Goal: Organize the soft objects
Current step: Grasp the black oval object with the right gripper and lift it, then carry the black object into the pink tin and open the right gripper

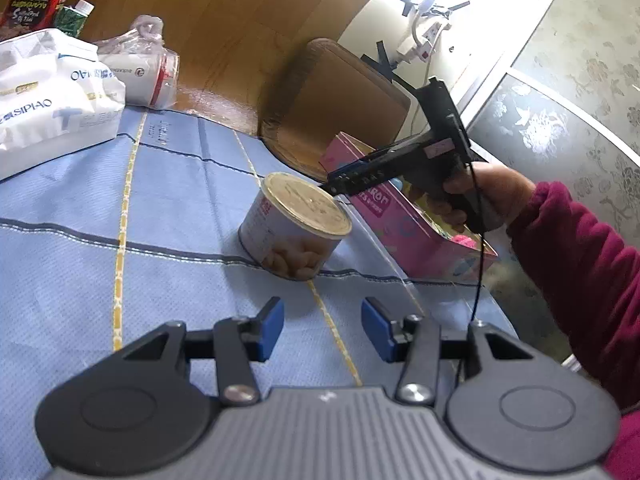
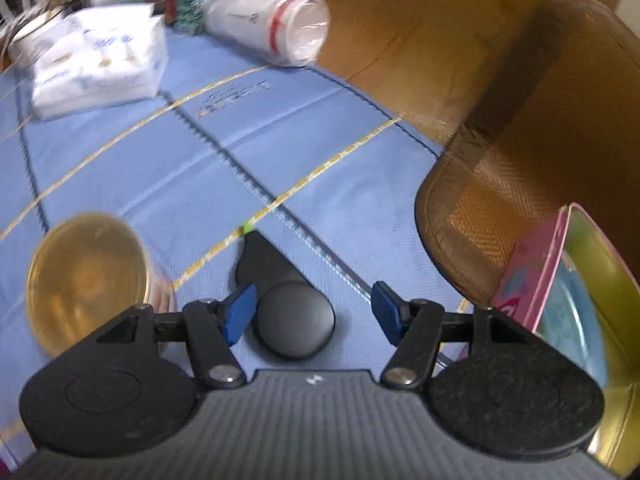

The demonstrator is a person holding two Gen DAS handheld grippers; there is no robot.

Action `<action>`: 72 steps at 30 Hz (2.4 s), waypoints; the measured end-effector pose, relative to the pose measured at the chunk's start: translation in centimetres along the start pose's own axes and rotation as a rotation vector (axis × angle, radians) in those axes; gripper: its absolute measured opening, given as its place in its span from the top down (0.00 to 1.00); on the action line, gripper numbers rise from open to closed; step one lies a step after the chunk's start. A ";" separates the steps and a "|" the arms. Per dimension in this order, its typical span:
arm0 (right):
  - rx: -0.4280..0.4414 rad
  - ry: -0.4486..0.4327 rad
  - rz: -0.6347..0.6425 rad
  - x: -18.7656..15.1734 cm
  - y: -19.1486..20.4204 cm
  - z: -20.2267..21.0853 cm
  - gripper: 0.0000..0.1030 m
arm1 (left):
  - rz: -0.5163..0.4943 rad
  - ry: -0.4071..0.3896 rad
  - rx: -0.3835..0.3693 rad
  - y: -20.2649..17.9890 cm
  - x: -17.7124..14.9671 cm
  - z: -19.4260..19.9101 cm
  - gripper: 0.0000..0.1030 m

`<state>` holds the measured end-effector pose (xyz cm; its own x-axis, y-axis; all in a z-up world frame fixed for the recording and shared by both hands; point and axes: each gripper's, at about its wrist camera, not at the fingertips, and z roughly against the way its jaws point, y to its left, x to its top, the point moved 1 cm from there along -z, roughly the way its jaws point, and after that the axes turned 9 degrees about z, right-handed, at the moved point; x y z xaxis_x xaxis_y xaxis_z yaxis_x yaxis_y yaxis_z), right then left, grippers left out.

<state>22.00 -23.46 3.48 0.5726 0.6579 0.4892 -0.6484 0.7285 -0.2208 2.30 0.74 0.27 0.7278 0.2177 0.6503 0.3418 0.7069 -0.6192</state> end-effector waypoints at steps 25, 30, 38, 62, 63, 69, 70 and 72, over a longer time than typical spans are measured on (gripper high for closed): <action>0.054 -0.153 -0.138 -11.2 9.5 5.5 0.49 | -0.002 0.062 0.090 -0.4 4.6 -8.5 0.59; -0.029 -0.263 -0.271 -14.5 11.4 6.8 0.49 | 0.022 0.062 0.133 -0.8 5.4 -10.9 0.59; -0.065 -0.369 -0.370 -17.1 12.9 7.7 0.46 | 0.097 0.133 0.022 -3.3 2.0 -8.4 0.52; -0.205 -0.690 -0.582 -19.5 9.7 13.0 0.50 | -0.031 0.174 -0.124 -14.9 5.2 -14.2 0.80; -0.240 -0.688 -0.579 -19.7 8.8 13.2 0.50 | -0.052 0.171 -0.127 -15.9 5.7 -15.2 0.80; -0.389 -0.655 -0.611 -21.2 2.9 12.9 0.50 | -0.123 0.186 -0.124 -20.4 7.7 -22.4 0.78; -0.414 -0.641 -0.617 -21.4 1.8 12.7 0.50 | -0.132 0.185 -0.116 -20.9 7.9 -23.7 0.78; -0.494 -0.603 -0.614 -21.7 0.1 12.0 0.49 | -0.150 0.181 -0.087 -21.7 8.2 -26.0 0.76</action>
<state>3.49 -39.94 2.97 0.2989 0.0329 0.9537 0.0356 0.9983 -0.0456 16.29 -30.33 7.61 0.7569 -0.0149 0.6533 0.4983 0.6598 -0.5624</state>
